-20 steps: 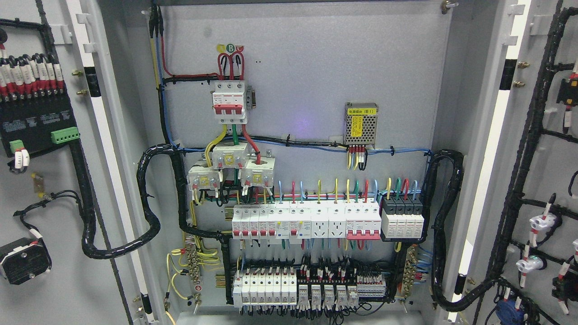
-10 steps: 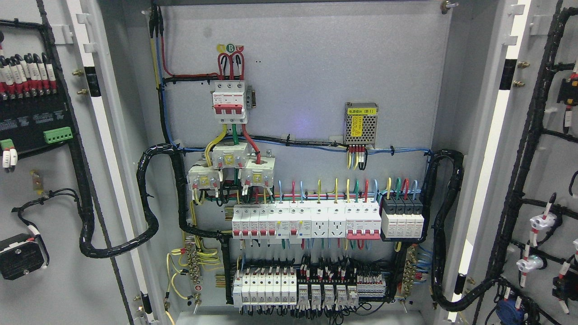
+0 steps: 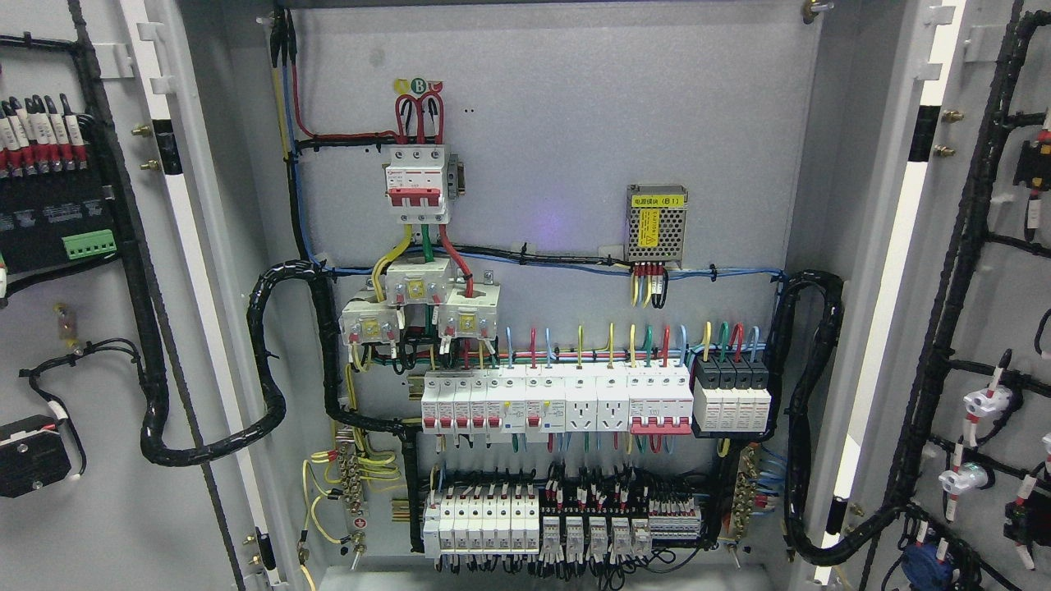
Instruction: Open door with both hands
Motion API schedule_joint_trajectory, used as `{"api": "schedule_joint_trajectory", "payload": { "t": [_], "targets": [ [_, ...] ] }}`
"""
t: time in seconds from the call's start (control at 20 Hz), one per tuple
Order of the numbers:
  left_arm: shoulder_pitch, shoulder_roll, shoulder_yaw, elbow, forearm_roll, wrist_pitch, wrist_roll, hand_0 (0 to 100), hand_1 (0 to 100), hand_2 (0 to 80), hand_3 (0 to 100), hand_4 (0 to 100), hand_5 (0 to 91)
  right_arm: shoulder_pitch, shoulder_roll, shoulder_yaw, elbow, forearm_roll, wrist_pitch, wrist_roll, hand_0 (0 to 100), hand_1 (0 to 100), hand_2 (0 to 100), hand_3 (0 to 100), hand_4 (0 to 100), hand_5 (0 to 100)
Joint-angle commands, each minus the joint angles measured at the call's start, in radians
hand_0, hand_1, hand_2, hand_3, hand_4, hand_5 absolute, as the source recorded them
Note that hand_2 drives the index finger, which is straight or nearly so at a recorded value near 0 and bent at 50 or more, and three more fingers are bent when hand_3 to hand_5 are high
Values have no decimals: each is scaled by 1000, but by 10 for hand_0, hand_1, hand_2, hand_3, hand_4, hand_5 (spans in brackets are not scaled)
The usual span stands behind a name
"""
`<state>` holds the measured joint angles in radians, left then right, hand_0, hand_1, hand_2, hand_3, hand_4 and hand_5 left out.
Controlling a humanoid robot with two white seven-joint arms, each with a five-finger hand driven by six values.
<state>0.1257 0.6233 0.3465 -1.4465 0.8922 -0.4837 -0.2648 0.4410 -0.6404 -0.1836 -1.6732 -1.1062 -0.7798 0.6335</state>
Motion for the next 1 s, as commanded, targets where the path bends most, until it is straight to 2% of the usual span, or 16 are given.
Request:
{"api": "schedule_joint_trajectory", "payload": {
  "t": [0.0,0.7,0.95],
  "targets": [
    [-14,38,3,67,1,23,1,0,0,0,0,32,0,-11,13,0,-23,-18,-113,5,0,0,0,0,0,0],
    [-17,39,2,61,2,27,-1,0,0,0,0,32,0,-19,13,-7,-25,-57,-115,8,0,0,0,0,0,0],
    [-17,41,2,58,2,27,-1,0,0,0,0,32,0,-15,13,12,-65,-55,-115,9,0,0,0,0,0,0]
  ]
}}
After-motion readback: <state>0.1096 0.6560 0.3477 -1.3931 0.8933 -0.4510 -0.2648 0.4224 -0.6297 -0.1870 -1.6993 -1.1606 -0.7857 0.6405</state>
